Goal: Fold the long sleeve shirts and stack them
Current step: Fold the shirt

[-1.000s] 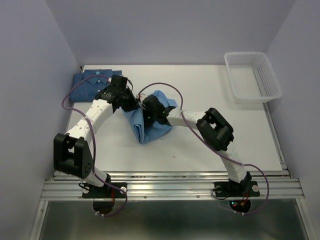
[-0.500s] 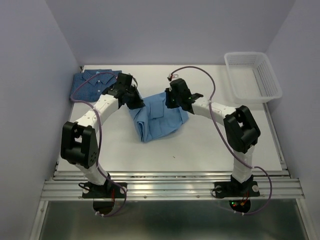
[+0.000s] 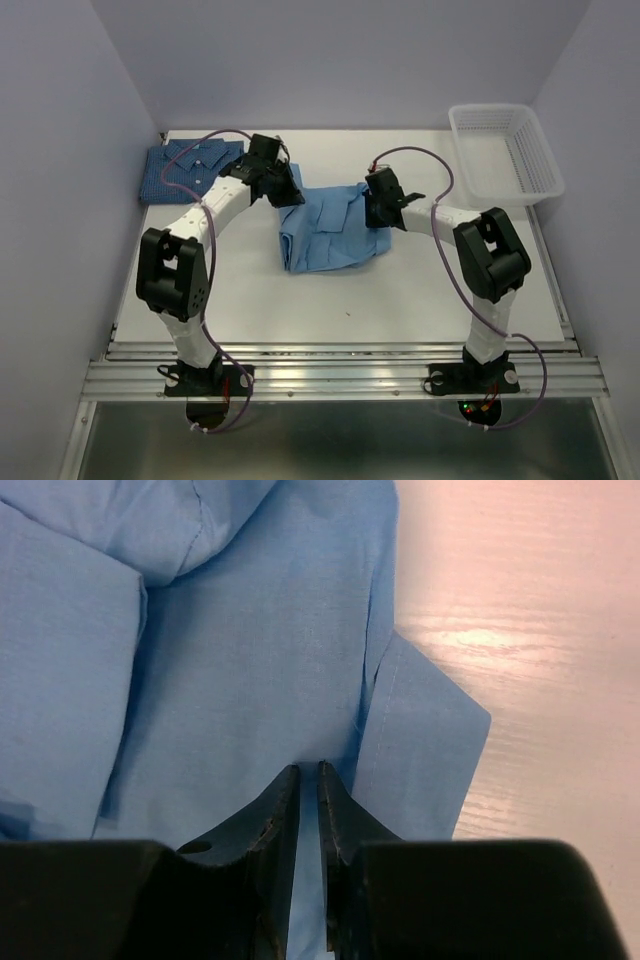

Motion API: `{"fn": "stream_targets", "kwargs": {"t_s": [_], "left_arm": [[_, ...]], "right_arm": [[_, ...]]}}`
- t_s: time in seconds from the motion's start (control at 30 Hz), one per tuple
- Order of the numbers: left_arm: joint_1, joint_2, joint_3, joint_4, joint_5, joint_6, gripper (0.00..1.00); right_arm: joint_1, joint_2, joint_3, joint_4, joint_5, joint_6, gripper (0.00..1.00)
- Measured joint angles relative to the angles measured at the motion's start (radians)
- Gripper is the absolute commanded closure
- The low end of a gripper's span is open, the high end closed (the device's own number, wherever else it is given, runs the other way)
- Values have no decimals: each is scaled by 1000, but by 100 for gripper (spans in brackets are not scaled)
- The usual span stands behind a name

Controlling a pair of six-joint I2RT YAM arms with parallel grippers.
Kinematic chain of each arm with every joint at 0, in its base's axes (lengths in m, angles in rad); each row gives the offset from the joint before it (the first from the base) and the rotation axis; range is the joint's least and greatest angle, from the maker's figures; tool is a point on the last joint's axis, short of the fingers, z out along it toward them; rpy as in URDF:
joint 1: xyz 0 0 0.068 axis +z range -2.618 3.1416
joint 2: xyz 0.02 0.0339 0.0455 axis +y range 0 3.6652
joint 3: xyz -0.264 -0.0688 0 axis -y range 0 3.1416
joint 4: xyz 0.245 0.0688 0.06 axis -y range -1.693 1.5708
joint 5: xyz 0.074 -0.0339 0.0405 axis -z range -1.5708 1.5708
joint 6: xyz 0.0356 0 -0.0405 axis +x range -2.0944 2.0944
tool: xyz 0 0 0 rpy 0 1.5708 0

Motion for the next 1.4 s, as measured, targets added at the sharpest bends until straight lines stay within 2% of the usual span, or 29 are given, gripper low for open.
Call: {"fn": "stream_targets", "kwargs": {"t_s": [0.13, 0.33, 0.53, 0.73, 0.9, 1.1, 1.4], "left_arm": [[-23, 17, 31, -13, 0, 2, 100], [-80, 85, 154, -53, 9, 10, 100], [-159, 204, 332, -80, 29, 29, 100], [-227, 323, 420, -85, 89, 50, 100], [-251, 389, 430, -82, 116, 63, 100], [-252, 395, 386, -42, 149, 61, 100], [-251, 395, 356, 16, 157, 42, 100]], "right_arm": [[-3, 25, -14, -9, 10, 1, 83], [-3, 39, -15, 19, -3, 9, 85], [-4, 48, -18, 63, -51, 26, 86], [-12, 47, -37, 109, -114, 48, 87], [-41, 25, -68, 121, -189, 64, 87], [-64, -54, -86, 86, -267, 74, 85], [-71, -282, -124, 53, -106, 71, 84]]}}
